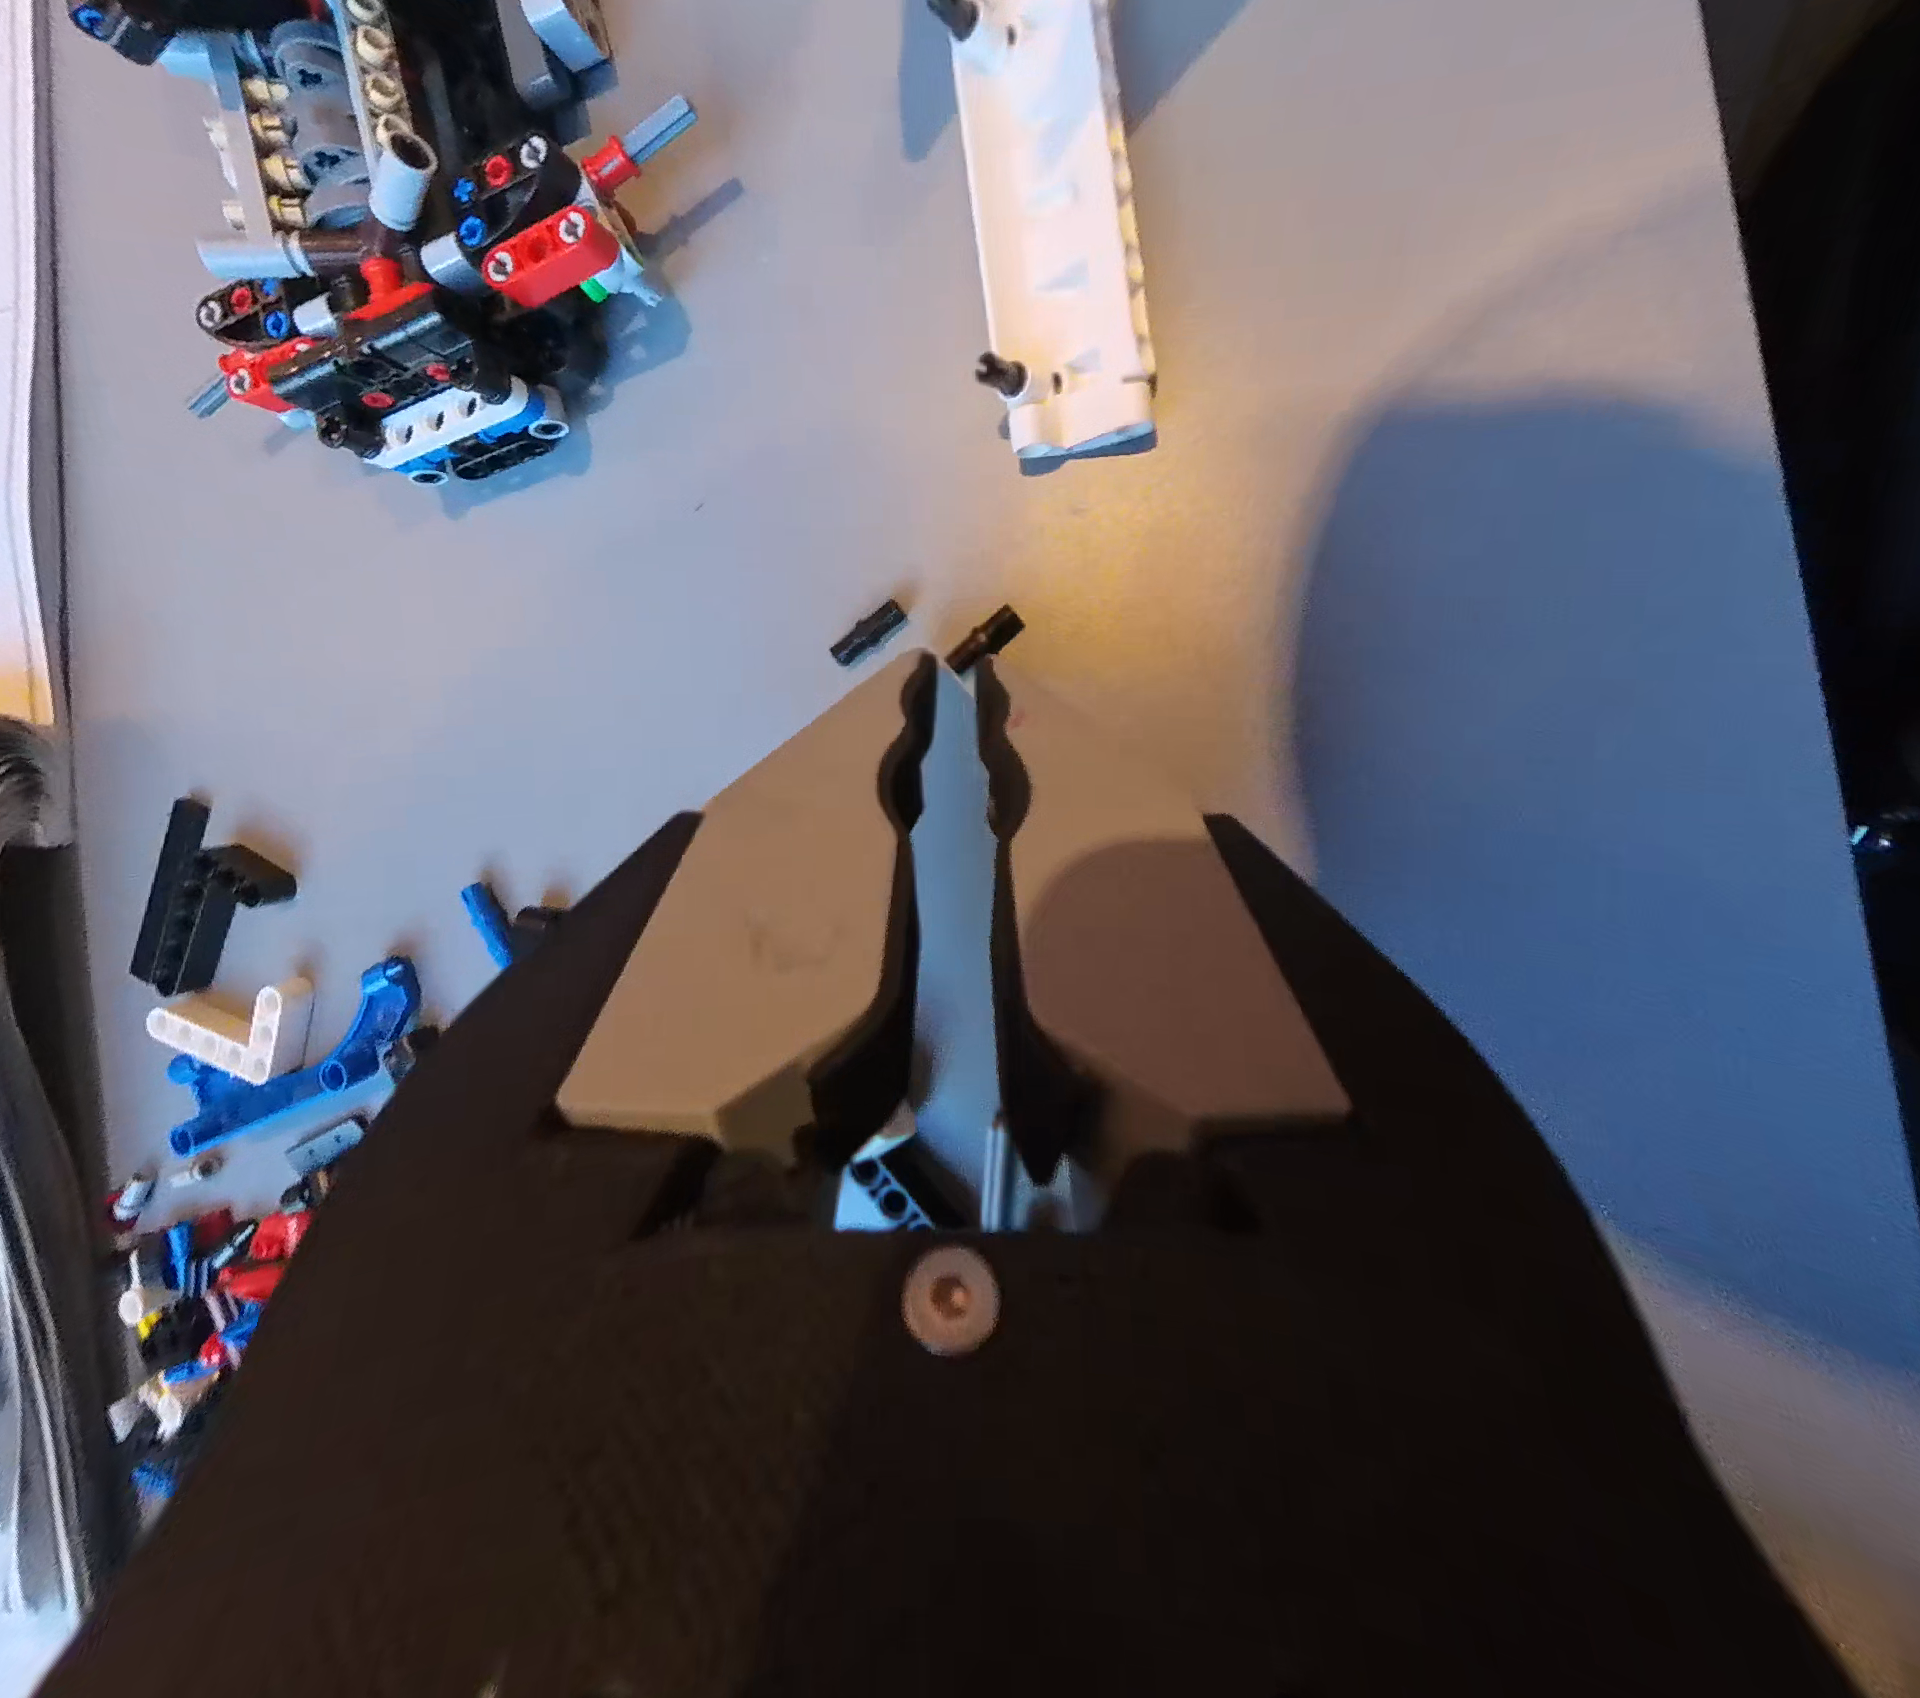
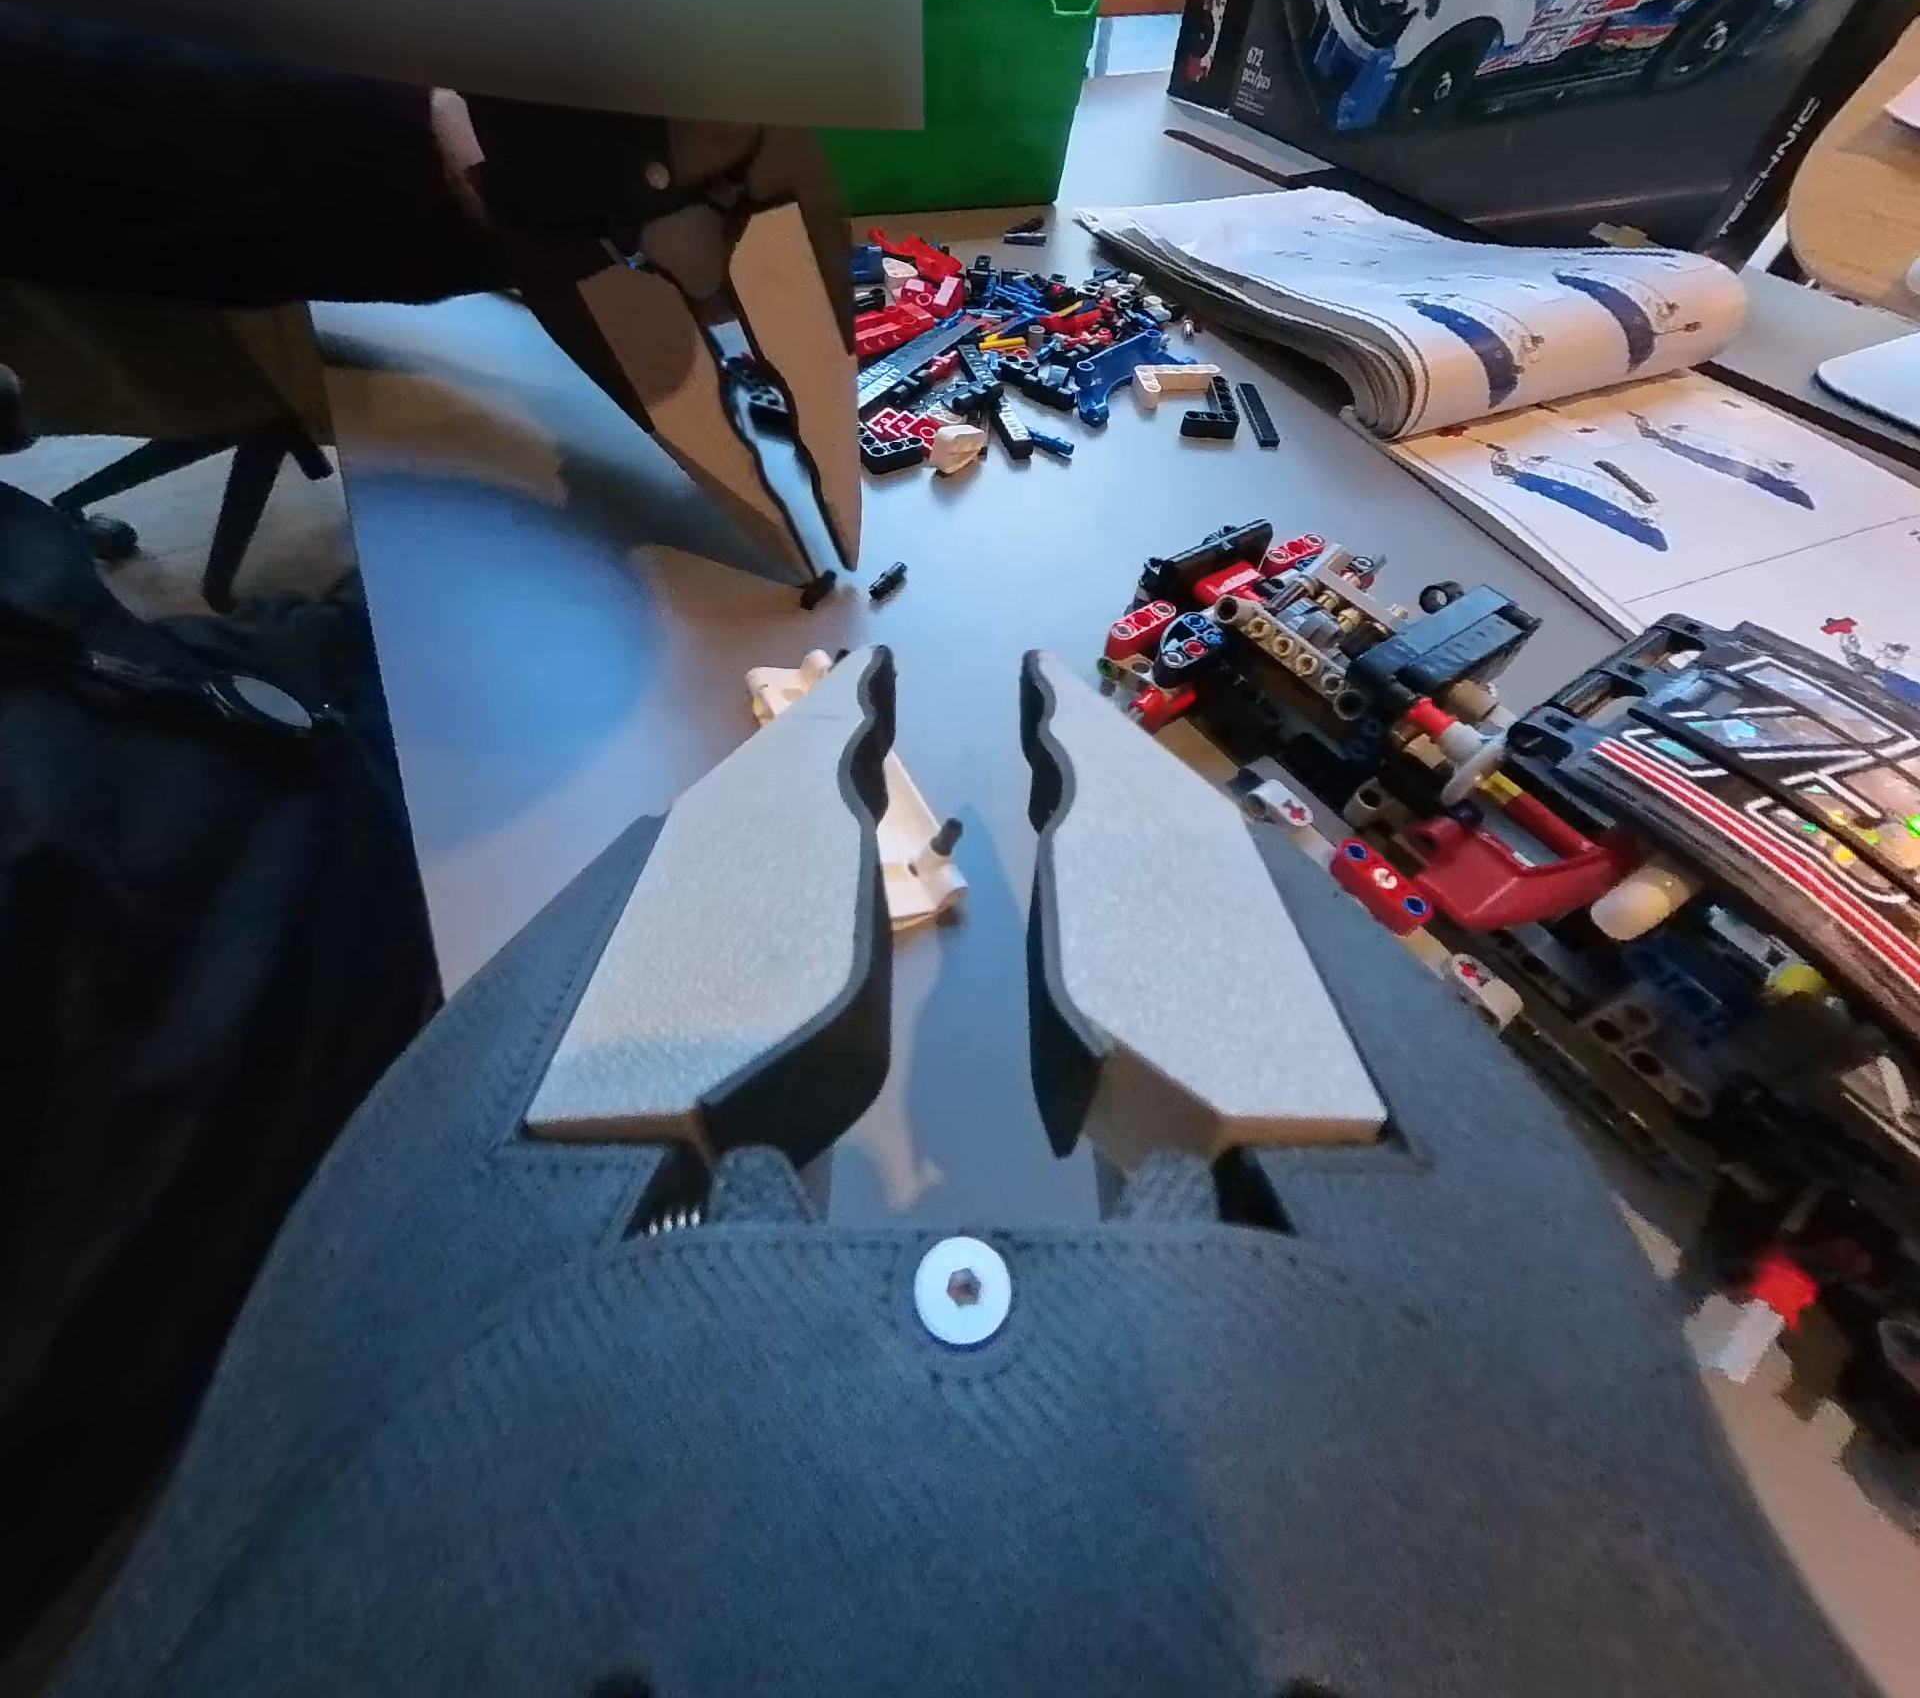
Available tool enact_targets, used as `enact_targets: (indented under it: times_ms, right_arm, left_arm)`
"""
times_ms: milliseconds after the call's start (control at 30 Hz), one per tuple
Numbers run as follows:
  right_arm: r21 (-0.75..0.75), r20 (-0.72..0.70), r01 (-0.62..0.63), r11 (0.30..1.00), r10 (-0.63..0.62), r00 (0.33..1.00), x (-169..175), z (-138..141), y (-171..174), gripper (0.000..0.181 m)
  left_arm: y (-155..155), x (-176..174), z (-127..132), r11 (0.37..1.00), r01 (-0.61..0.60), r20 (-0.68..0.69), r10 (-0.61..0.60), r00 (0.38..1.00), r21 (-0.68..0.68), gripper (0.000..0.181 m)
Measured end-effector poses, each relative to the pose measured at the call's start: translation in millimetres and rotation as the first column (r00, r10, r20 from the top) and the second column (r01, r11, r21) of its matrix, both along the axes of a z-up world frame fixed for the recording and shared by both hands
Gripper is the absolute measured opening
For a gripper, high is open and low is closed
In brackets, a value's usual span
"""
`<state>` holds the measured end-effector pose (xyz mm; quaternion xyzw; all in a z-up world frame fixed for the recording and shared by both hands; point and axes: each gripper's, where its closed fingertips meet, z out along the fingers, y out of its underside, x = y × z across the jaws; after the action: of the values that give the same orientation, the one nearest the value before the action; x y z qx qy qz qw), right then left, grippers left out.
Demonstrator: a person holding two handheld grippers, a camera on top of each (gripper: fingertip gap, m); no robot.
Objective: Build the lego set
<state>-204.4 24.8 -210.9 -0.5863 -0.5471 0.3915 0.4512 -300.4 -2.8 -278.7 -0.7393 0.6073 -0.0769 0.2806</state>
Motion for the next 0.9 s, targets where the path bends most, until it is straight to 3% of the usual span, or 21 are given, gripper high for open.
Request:
enact_targets:
  times_ms: [200,333,567,900]
  right_arm:
    - [0.0,0.03,-0.037,0.999,0.037,0.999,-6,-4,-12,0.022]
    - [0.02,0.064,-0.058,0.998,0.057,0.996,-11,-9,-18,0.022]
    - [-0.005,0.043,-0.066,0.998,0.066,0.997,-11,-7,-18,0.022]
    - [-0.009,0.036,-0.076,0.997,0.077,0.996,-10,-6,-20,0.021]
  left_arm:
    - [-2,4,0,1.0,0.03,0.017,-0.03,0.999,-0.007,0.001]
    - [-5,4,1,0.999,0.037,0.014,-0.037,0.999,-0.018,0.013]
    - [-6,7,3,0.994,0.109,-0.043,-0.11,0.993,-0.027,0.019]
    - [-2,6,0,0.997,-0.007,-0.027,0.005,1.0,-0.074,0.014]
